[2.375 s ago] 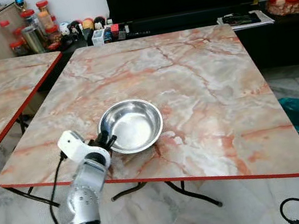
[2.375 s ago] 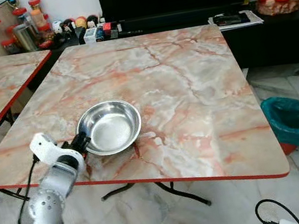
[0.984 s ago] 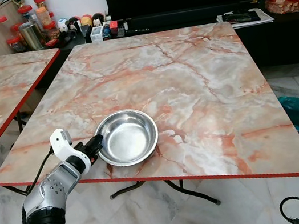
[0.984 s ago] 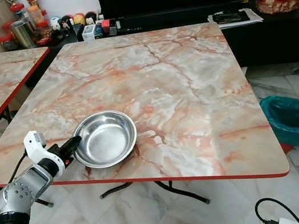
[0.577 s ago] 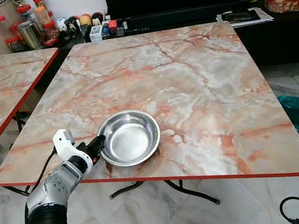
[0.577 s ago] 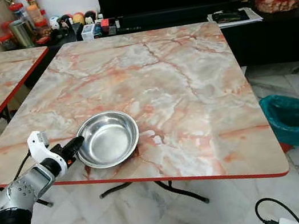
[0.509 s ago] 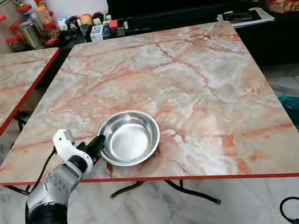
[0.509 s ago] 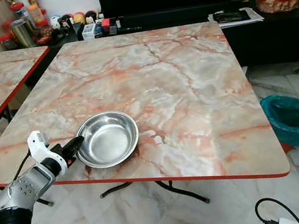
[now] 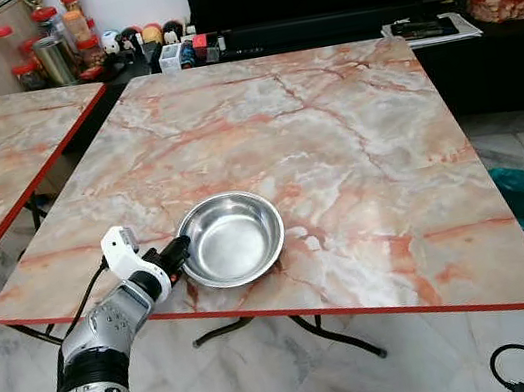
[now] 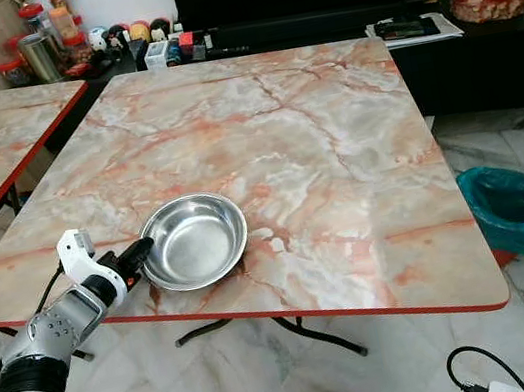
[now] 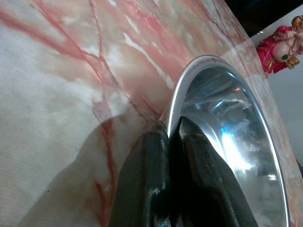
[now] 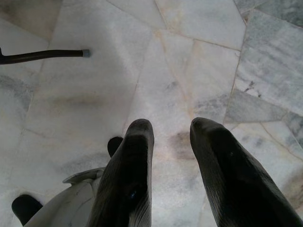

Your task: Setting the table

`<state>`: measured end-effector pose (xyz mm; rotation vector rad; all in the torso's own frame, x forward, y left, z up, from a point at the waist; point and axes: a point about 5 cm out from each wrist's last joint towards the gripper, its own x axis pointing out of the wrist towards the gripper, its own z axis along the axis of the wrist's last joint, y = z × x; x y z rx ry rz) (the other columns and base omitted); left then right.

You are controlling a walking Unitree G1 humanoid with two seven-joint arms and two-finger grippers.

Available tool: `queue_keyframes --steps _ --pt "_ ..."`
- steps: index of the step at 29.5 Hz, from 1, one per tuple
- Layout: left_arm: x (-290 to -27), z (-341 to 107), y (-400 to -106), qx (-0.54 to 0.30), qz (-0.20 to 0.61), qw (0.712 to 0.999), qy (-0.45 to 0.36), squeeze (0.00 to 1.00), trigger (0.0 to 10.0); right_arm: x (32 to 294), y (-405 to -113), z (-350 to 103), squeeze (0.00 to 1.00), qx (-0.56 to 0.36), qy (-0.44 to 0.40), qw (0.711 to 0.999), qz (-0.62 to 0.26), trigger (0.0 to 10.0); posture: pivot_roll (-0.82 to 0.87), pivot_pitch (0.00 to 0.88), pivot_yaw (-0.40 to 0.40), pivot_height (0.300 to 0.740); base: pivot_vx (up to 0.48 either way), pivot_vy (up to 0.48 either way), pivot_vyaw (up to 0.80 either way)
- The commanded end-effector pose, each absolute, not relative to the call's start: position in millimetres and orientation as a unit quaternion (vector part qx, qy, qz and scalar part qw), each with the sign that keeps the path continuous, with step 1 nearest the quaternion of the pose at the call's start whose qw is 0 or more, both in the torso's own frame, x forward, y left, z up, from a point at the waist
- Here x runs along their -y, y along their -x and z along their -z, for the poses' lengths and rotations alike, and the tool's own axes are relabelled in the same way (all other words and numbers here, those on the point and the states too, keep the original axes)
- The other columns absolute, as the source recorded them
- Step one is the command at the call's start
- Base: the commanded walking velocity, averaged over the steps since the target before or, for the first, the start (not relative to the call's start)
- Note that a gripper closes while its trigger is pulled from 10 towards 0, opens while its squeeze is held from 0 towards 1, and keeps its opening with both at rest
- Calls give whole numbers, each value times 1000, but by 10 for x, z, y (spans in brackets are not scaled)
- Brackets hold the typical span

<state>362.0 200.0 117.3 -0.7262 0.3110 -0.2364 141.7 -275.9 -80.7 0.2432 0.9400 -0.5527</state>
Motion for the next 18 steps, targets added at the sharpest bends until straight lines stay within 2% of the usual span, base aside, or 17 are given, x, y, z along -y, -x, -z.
queue_keyframes --steps 1,11,18 --pt "-1988 -1158 -3626 -156 113 917 351 0 10000 2759 -1383 819 0 -449 -119 845 266 10000 2 81 42 740 0 0 0" --pt "-1839 -1113 -3591 -183 155 908 344 0 10000 2759 -1385 819 0 -449 -119 845 266 10000 4 85 44 740 0 0 0" --pt "-1813 -1128 -3597 -183 156 908 343 0 10000 2762 -1387 817 0 -449 -119 845 266 10000 7 85 41 740 0 0 0"
